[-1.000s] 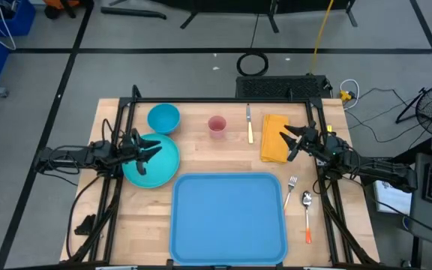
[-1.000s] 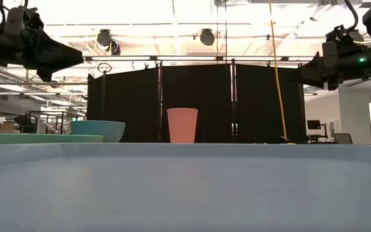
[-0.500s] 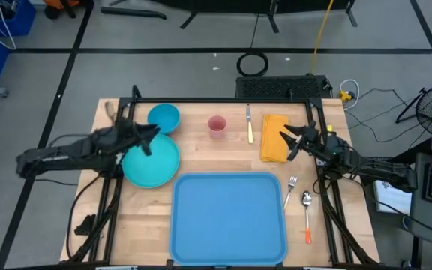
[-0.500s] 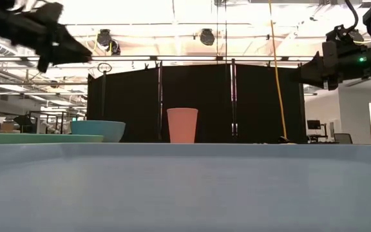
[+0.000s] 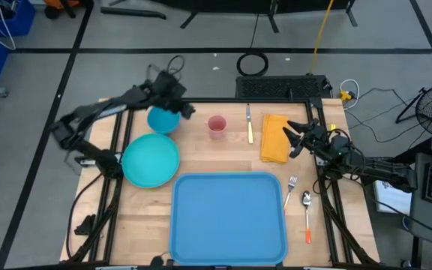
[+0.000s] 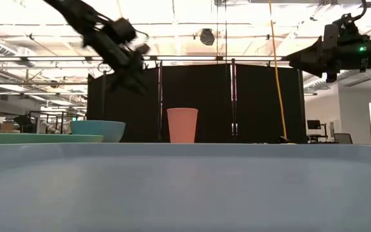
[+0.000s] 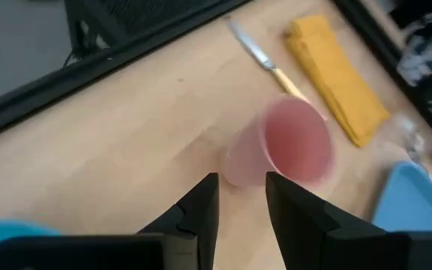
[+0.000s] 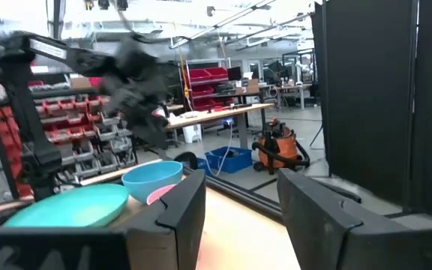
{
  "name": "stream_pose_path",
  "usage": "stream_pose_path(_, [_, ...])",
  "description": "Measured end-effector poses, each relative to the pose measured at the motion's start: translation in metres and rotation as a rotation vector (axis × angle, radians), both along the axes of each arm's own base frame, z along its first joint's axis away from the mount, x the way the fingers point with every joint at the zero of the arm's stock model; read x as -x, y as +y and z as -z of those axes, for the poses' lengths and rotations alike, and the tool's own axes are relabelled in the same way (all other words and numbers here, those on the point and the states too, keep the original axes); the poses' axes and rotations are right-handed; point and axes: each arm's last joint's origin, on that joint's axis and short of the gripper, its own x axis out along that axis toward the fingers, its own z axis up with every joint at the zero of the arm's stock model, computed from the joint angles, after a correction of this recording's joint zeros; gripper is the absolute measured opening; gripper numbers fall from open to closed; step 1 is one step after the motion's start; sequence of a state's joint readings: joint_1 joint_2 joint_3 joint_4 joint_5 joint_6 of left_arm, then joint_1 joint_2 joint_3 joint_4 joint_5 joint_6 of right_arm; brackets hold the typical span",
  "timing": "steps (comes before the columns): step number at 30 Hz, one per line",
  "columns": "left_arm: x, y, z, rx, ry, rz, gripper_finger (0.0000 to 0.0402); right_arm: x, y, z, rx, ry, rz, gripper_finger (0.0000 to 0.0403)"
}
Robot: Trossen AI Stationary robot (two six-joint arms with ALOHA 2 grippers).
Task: Set up tray
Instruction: Put the pink cup on the top left of the blue tray
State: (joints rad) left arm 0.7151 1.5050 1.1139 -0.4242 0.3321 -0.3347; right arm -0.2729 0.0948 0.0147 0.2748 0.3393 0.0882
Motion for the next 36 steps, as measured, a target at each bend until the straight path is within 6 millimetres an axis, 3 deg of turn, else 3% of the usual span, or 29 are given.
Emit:
stream_pose_path(5, [-0.031, 0.013, -0.014, 0.019, 0.135, 0.053, 0.0115, 0.000, 0.000, 0.000, -0.044, -0.034, -0.009, 0.0157])
stream_pose_path(10, [-0.061, 0.006, -0.025, -0.055, 0.175, 0.091, 0.0115, 0.000, 0.000, 0.000, -0.045, -0.035, -0.010, 0.0157])
stream_pose_path(14, [-0.075, -0.002, -0.016, -0.045, 0.190, 0.133, 0.0115, 0.000, 0.000, 0.000, -0.044, -0.034, -0.009, 0.0157])
stream_pose_path(28, [-0.095, 0.007, 0.033, 0.034, 0.308, 0.099, 0.0115, 0.000, 0.000, 0.000, 0.020, 0.008, 0.003, 0.0157])
stream_pose_path(36, [-0.099, 0.005, 0.036, 0.031, 0.298, 0.099, 0.0115, 0.000, 0.000, 0.000, 0.022, 0.009, 0.003, 0.0157])
